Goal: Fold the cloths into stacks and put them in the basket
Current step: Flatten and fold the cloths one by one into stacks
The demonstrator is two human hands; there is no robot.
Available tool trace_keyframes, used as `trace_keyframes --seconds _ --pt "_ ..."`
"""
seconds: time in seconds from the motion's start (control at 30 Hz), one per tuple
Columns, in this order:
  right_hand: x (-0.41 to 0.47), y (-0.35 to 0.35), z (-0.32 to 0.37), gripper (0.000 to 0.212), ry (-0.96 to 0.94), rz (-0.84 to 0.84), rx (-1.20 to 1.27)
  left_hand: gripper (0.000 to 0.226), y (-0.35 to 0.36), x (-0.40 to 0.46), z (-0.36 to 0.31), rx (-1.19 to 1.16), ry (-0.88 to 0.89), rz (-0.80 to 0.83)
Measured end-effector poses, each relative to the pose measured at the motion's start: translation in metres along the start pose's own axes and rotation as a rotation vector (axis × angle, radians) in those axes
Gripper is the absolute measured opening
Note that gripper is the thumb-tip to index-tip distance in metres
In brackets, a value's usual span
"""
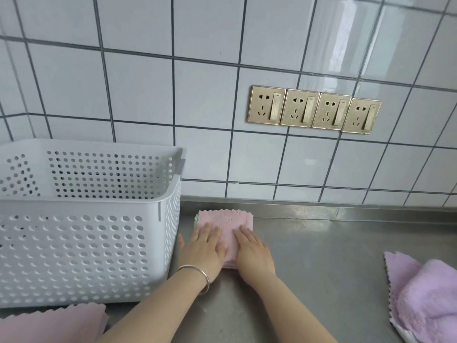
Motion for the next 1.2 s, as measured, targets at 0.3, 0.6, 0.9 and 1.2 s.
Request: trace_keyframes --seconds 0.3,0.6,0.9,1.2 --pt "-0.057 -0.044 -0.021 0.047 -0.026 -0.167 0.138 0.047 -0.041 -0.032 -0.036 0.039 0.115 -0.206" --pt "-0.27 -0.055 -0.178 0.03 0.502 -0.607 0.026 0.06 0.019 -0.114 -0.199 -0.224 0.563 -0.13" --pt "-0.305 -0.071 -0.234 0.008 0.558 -0.538 -0.103 0.032 0.059 -0.142 -0.303 -0.244 0.667 -0.034" --pt "-0.315 -0.062 -0.231 0.006 0.307 -0.597 -0.137 0.025 0.073 -0.134 -0.34 -0.047 0.663 -0.048"
Point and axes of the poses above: each hand's wrist, its own x-axis towards the middle knuckle, its own y-axis out of the palm, z = x × y, the point moved 6 cm from there along x, towards the middle knuckle, and after that the axes turned 11 degrees about z, right-handed, at the moved point
